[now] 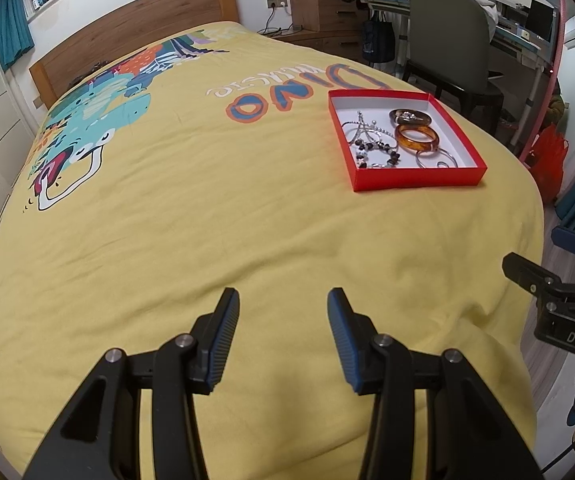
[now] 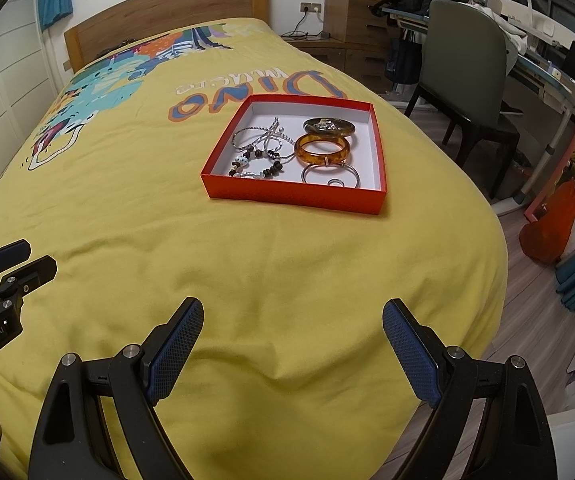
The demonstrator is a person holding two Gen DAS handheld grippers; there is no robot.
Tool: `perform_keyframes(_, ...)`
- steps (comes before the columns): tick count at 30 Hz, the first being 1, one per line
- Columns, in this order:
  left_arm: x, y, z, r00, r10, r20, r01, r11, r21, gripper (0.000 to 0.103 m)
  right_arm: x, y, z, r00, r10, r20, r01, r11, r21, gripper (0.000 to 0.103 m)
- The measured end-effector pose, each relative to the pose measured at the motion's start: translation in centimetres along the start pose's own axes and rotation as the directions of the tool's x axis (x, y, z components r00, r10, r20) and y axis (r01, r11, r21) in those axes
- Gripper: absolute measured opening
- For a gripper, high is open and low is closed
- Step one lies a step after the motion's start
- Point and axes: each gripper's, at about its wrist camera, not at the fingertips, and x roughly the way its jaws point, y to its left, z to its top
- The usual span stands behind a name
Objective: Organize jewelry
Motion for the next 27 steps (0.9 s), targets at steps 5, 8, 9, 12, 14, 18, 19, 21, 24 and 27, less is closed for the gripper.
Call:
perform_keyframes(5, 0.14, 0.26, -0.05, 1.0, 0.001, -0.003, -0.001, 1.0, -0.004, 0.044, 0.15, -0.01, -0.02, 1.0, 0.0, -0.005, 0.0, 1.0, -0.002, 0.09)
perform_keyframes(8, 0.18, 0.29, -0.02, 1.0, 0.0, -0.003, 0.0, 1.0, -0.004, 0.044, 0.15, 0.03, 0.01, 1.0, -0.002, -0.007, 0.002, 1.0, -0.003, 0.09)
perform_keyframes(9, 0.19, 0.28, -0.03, 1.0, 0.0, -0.003, 0.0, 1.0, -0.004, 0.044, 0.16, 0.03, 0.0, 1.0, -0.003, -0.008, 0.003, 1.0, -0.004, 0.09)
perform_keyframes(12, 0.29, 0.27, -0.04, 1.0, -0.005, -0.006, 0.005, 1.0, 0.001, 0.044, 0.23, 0.07, 0.02, 1.0, -0.004, -0.011, 0.004, 1.0, -0.006, 0.09)
perform_keyframes(14, 0.36, 0.27, -0.01, 1.0, -0.008, -0.009, 0.008, 1.0, 0.003, 0.044, 0.28, 0.09, -0.04, 1.0, -0.005, -0.014, 0.004, 1.0, -0.007, 0.09)
perform_keyframes(18, 0.47, 0.28, -0.04, 1.0, -0.009, -0.011, 0.009, 1.0, 0.003, 0.045, 0.32, 0.11, -0.11, 1.0, -0.009, -0.019, 0.009, 1.0, -0.007, 0.09)
perform_keyframes(19, 0.46, 0.23, -0.03, 1.0, -0.008, -0.012, 0.008, 1.0, 0.004, 0.045, 0.33, 0.13, -0.09, 1.0, -0.01, -0.02, 0.01, 1.0, -0.006, 0.09)
perform_keyframes(21, 0.6, 0.23, -0.06, 1.0, -0.007, -0.015, 0.008, 1.0, 0.004, 0.045, 0.36, 0.18, -0.1, 1.0, -0.011, -0.022, 0.011, 1.0, -0.007, 0.09)
perform_keyframes(24, 0.71, 0.19, -0.11, 1.0, -0.012, -0.016, 0.012, 1.0, 0.006, 0.045, 0.39, 0.33, -0.15, 1.0, -0.012, -0.024, 0.011, 1.0, -0.01, 0.09)
perform_keyframes(27, 0.78, 0.26, -0.15, 1.0, -0.016, -0.015, 0.016, 1.0, 0.005, 0.045, 0.38, 0.46, -0.18, 1.0, -0.016, -0.027, 0.016, 1.0, -0.013, 0.09)
